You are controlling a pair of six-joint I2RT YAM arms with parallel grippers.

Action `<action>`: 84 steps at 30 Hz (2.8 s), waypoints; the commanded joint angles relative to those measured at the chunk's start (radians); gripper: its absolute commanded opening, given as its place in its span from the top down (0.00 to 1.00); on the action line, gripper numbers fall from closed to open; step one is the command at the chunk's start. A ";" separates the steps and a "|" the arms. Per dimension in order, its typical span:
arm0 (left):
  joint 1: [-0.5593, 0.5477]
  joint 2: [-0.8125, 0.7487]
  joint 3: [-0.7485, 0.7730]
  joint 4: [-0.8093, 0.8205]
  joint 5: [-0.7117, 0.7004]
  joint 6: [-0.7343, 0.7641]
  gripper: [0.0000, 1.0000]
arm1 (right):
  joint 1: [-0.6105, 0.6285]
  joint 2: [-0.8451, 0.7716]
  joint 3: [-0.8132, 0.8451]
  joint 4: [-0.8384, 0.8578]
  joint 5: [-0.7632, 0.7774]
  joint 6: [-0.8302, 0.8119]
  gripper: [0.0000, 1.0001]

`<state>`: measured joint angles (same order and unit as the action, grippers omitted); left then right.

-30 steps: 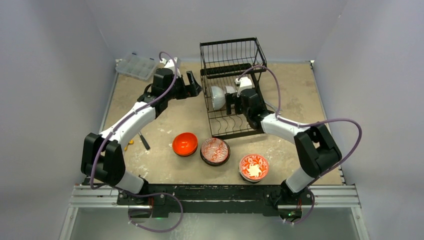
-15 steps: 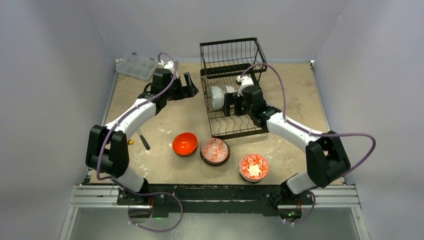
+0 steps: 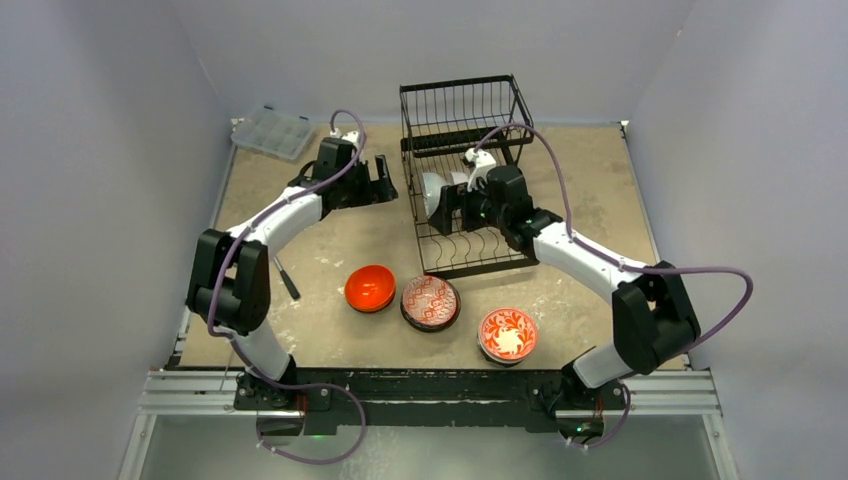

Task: Load the bowls into the dish rack
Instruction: Pick up the bowl from the center of the board, then pick up the bowl from the dish rack.

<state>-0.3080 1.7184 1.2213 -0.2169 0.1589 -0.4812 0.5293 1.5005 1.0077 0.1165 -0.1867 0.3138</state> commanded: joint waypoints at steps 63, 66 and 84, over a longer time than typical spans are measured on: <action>0.002 -0.545 -0.268 -0.388 -0.109 -0.093 0.13 | 0.376 0.355 0.597 -0.486 0.039 -0.154 1.00; 0.003 -0.539 -0.282 -0.368 -0.041 -0.089 0.16 | 0.360 0.334 0.588 -0.479 0.051 -0.149 1.00; 0.001 -0.519 -0.361 -0.331 0.111 -0.062 0.56 | 0.340 0.302 0.608 -0.515 0.086 -0.153 1.00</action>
<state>-0.3080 1.1988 0.8680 -0.5739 0.2516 -0.5671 0.8711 1.8595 1.5578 -0.3916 -0.1135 0.1528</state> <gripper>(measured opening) 0.526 0.012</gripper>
